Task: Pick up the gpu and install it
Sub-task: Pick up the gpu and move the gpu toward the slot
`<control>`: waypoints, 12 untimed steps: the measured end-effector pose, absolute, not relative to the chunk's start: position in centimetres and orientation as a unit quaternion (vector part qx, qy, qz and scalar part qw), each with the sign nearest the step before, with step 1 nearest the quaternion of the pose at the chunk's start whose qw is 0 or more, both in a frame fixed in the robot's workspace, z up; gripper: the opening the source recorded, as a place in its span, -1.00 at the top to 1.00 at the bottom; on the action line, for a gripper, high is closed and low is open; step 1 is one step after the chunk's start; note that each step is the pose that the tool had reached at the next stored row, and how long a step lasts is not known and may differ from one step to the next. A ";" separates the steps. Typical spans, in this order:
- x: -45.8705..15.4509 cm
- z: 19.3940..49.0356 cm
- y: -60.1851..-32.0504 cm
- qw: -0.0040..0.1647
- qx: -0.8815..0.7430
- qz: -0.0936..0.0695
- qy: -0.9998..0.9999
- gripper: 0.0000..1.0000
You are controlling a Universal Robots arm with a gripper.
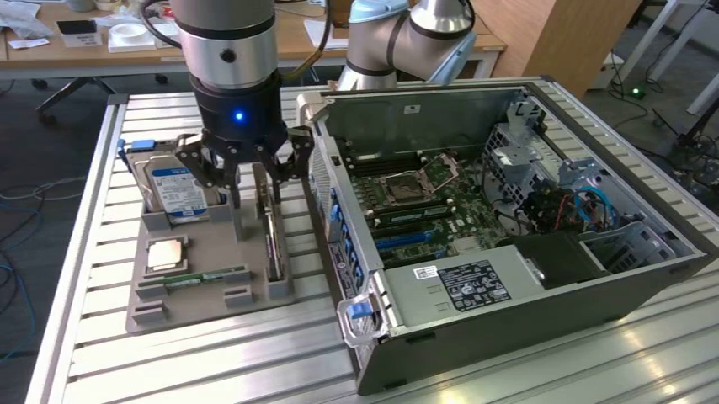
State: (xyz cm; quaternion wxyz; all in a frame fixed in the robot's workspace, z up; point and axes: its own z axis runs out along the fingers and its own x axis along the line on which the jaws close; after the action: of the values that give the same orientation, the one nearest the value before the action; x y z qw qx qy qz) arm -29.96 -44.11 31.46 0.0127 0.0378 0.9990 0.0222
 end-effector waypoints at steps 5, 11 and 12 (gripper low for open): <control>-30.0 31.0 -44.1 0.013 0.038 0.022 0.999 -0.06; -30.0 30.6 -44.1 0.013 0.038 0.022 0.999 -0.06; -30.0 30.6 -44.1 0.013 0.038 0.022 0.999 -0.06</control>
State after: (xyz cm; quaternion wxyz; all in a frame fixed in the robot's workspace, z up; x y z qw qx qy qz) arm -29.97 -44.11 30.57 0.0127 0.0378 0.9990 0.0221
